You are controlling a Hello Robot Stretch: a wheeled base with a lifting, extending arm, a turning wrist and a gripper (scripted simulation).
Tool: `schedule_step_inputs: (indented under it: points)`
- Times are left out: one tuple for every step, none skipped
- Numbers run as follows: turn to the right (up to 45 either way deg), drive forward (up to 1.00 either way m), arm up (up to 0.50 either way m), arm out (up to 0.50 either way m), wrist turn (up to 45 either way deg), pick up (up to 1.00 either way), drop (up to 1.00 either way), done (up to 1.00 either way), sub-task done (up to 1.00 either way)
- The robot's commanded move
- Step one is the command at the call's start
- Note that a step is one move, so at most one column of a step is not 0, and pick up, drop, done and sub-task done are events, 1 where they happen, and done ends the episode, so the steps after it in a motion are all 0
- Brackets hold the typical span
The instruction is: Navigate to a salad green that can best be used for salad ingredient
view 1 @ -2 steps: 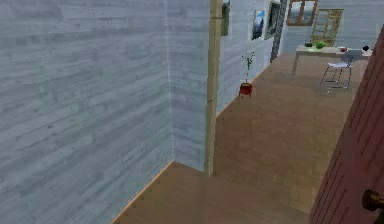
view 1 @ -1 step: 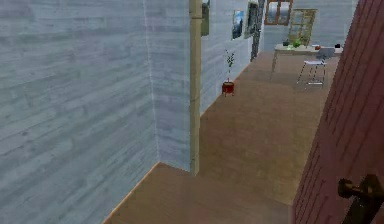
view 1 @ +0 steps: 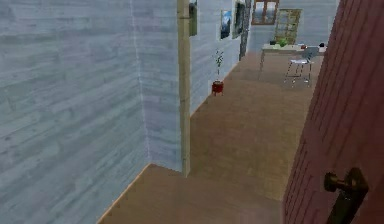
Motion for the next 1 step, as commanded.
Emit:
schedule_step_inputs:
  points:
    - [0.0, 0.45, 0.00, 0.00, 0.0, 0.00, 0.00, 0.00, 0.00]
